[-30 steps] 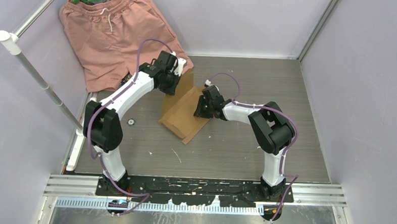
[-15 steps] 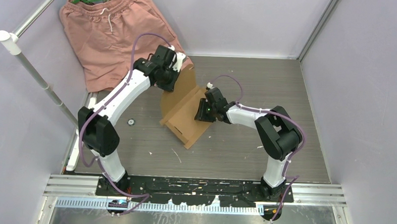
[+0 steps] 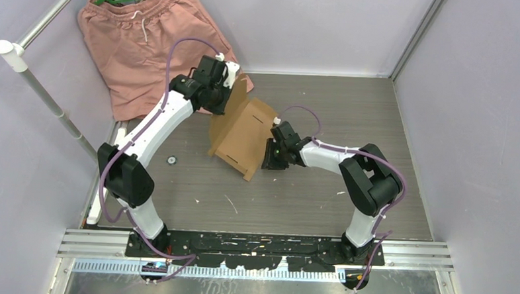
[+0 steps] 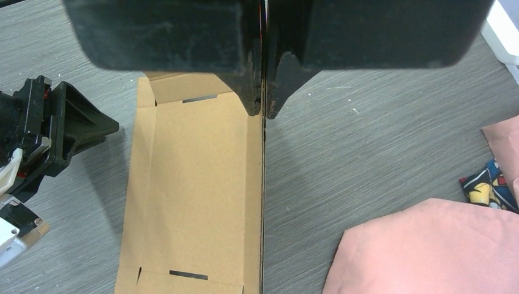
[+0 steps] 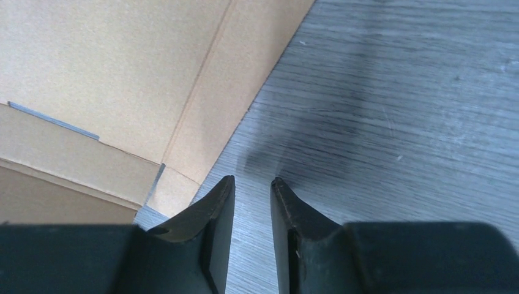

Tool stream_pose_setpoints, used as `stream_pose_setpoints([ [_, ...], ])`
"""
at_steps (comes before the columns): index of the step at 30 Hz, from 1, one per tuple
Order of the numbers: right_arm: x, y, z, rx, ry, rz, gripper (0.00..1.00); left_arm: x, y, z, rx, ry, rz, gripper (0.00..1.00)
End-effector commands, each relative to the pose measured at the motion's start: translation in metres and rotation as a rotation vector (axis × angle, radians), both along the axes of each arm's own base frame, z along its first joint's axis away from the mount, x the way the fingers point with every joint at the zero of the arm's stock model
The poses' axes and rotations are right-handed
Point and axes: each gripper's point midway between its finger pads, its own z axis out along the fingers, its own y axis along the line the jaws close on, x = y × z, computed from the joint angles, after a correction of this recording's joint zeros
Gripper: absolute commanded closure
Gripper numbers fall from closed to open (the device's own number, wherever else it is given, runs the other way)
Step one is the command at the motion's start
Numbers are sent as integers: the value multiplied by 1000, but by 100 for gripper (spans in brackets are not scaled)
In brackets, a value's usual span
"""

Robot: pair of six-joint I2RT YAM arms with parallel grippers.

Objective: Fold the paper box
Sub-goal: Fold the paper box at the center of the board.

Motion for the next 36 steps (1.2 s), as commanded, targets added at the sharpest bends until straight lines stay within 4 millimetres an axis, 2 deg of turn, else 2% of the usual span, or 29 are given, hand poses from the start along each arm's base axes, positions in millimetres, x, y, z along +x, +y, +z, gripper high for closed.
stream_pose_setpoints([
  [1,10,-3,30,-3,-81,-19,67,0,0,39,-34,-112,-25,100],
  [5,27,-5,47,-7,-120,-47,73,-4,0,47,-40,-122,-34,100],
  [9,47,-6,57,1,-139,-78,77,-8,-1,46,-38,-110,-42,100],
  [17,81,1,61,-6,-148,-85,81,-13,-10,40,-39,-89,-69,100],
  [23,88,5,47,-18,-116,-81,86,-15,-13,38,-29,-88,-87,100],
  [31,74,-2,7,-48,-27,-100,88,-16,-17,40,-23,-96,-114,100],
  [33,71,-2,-2,-54,-7,-102,88,-18,-23,41,-41,-94,-134,100],
  [36,69,-2,-12,-62,16,-106,89,-27,-43,42,-115,-66,-193,100],
])
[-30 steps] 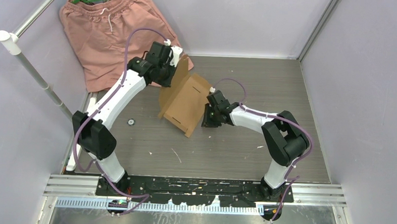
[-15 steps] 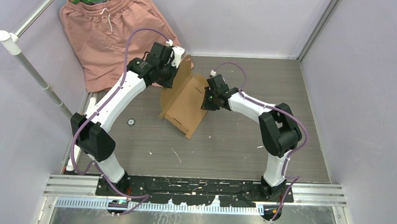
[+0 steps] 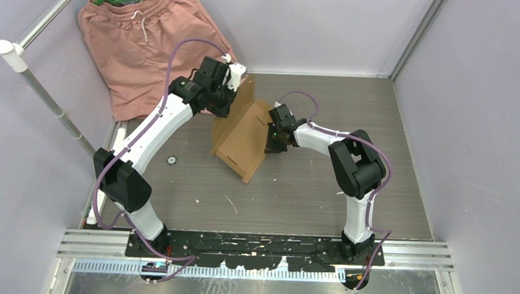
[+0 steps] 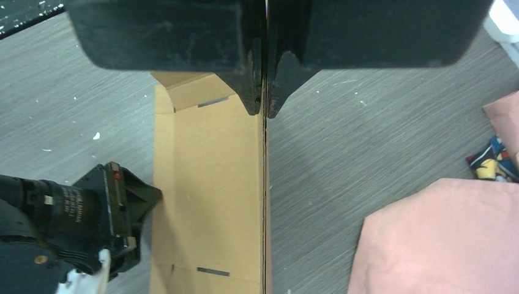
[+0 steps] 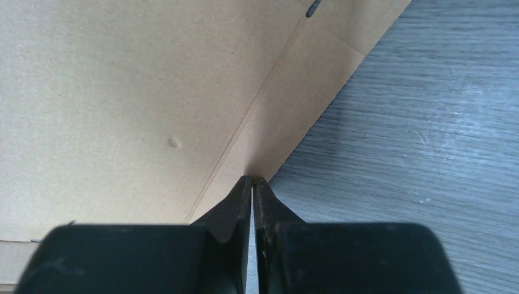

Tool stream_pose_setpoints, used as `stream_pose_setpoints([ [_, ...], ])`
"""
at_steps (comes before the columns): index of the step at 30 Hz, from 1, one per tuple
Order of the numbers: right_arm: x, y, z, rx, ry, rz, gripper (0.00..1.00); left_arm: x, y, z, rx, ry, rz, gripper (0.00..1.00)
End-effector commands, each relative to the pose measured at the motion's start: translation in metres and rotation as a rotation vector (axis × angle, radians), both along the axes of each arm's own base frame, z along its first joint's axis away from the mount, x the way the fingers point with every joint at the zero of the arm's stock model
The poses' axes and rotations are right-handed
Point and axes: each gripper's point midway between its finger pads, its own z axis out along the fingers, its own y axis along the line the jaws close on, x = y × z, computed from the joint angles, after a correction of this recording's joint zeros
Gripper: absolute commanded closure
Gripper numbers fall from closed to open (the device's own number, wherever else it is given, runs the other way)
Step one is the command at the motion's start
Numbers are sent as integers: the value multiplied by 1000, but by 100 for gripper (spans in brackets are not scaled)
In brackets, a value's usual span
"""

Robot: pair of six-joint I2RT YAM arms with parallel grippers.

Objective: Fold the paper box
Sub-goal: Fold the paper box at the center of the board.

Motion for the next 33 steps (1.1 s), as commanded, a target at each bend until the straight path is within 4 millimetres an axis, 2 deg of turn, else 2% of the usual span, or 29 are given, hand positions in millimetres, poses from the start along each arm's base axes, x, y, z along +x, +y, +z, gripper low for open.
stream_pose_setpoints([
  [1,1,1,-13,6,23,-20,89,-12,-32,26,-129,-24,-116,100],
  [4,1,3,-18,9,32,-23,89,-22,-51,24,-205,15,-153,100],
  [13,2,4,-25,11,45,-36,90,-49,-88,17,-358,121,-247,99],
  [21,5,10,-34,51,51,-66,90,-70,-106,13,-434,188,-267,98],
  [28,8,16,-40,161,68,-109,90,-83,-119,8,-472,240,-277,98],
  [33,11,17,-46,260,95,-144,89,-95,-139,2,-478,268,-306,97],
])
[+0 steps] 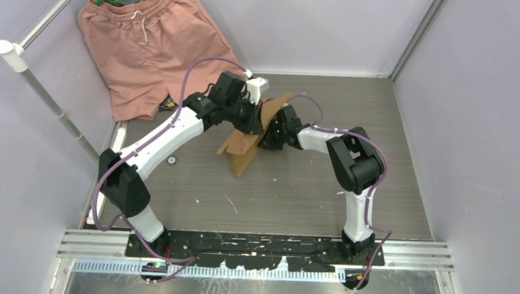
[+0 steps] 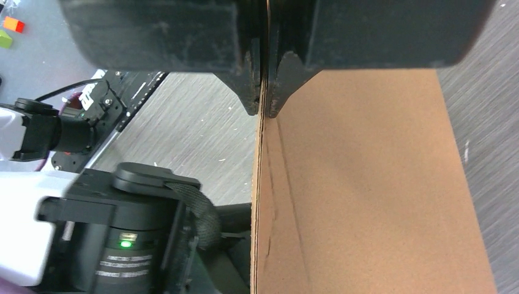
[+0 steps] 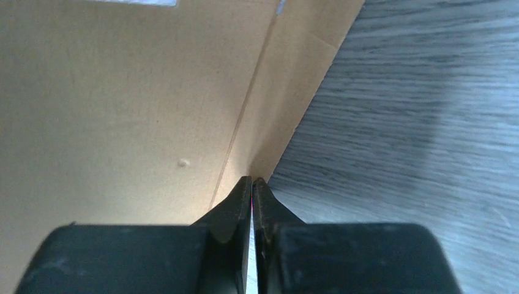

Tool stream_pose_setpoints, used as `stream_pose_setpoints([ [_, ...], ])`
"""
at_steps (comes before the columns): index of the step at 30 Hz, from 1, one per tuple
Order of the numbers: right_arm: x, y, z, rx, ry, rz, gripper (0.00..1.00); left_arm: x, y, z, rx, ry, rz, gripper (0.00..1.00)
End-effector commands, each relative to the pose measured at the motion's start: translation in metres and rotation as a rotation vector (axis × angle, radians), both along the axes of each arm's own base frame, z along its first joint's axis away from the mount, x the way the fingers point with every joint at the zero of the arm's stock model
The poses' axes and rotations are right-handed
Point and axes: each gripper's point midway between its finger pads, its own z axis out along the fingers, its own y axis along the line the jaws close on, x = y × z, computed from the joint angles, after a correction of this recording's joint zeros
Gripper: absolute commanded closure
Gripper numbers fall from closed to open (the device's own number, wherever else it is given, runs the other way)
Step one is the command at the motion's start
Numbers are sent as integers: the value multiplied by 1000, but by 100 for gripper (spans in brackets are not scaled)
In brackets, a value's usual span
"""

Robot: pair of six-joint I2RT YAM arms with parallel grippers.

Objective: Fold the paper box
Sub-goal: Fold the paper box at the center of the board.

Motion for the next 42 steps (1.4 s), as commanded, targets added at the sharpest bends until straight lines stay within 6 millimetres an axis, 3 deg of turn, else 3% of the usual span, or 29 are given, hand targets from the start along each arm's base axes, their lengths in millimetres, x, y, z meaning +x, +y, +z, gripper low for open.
stream_pose_setpoints([
  [1,-10,-8,-44,22,93,-46,88,-31,-31,8,-79,64,-95,97],
  [10,-11,-14,-45,87,120,-60,84,-35,-46,-26,-20,118,-98,97],
  [16,-13,-16,-45,94,131,-53,84,-28,-43,-53,51,141,-72,97],
  [20,-16,-18,-44,82,138,-41,84,-28,-43,-62,63,154,-71,98],
  [35,-28,-35,-29,93,131,-49,76,-32,-45,-55,38,157,-81,98],
  [37,-28,-36,-29,107,135,-56,72,-33,-46,-52,28,158,-84,98],
  [42,-28,-35,-33,127,144,-67,73,-36,-52,-46,-5,165,-96,97],
])
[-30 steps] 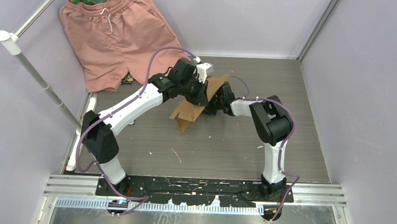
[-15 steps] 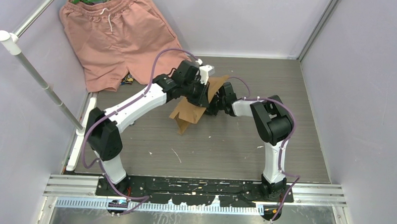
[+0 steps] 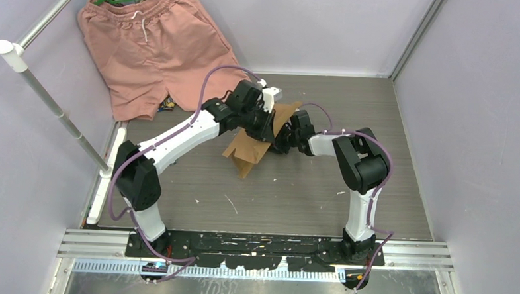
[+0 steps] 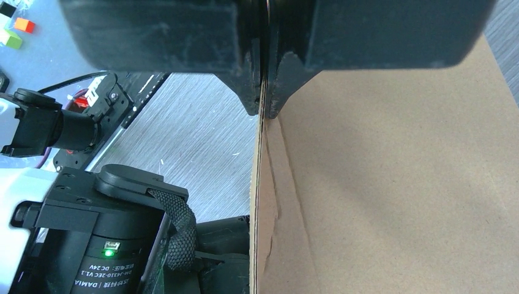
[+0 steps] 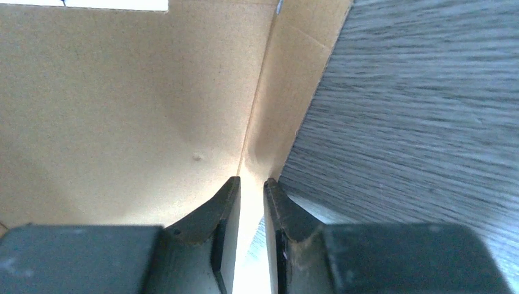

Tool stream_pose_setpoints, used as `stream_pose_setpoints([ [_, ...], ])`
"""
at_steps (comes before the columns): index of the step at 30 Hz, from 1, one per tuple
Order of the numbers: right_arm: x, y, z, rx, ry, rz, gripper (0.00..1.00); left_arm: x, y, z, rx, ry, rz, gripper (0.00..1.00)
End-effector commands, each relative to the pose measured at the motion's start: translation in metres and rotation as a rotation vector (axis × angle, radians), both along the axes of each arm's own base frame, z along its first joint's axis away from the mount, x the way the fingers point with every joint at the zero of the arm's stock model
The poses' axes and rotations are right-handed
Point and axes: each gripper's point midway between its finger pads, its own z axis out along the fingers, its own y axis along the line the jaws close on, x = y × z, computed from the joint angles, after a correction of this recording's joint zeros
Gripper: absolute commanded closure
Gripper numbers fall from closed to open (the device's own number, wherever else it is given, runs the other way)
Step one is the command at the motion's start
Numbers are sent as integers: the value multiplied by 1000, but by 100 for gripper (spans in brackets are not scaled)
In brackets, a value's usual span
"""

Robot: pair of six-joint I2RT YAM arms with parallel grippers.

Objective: Fold the paper box
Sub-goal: Fold the paper box at the center of the board.

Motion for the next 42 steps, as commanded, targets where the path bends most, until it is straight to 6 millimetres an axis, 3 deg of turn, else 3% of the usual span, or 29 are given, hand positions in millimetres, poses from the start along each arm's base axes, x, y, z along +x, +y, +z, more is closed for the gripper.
stream_pose_setpoints([
  [1,-21,-20,-38,-106,103,-27,74,-28,-13,-12,-24,106,-70,97],
  [16,-19,-18,-45,-50,118,-42,76,-47,-45,-2,-106,152,-133,97],
  [32,-18,-20,-44,-28,125,-39,76,-57,-67,-19,-146,221,-164,97],
  [42,-19,-22,-26,9,98,-32,66,-59,-67,-33,-124,234,-164,97],
])
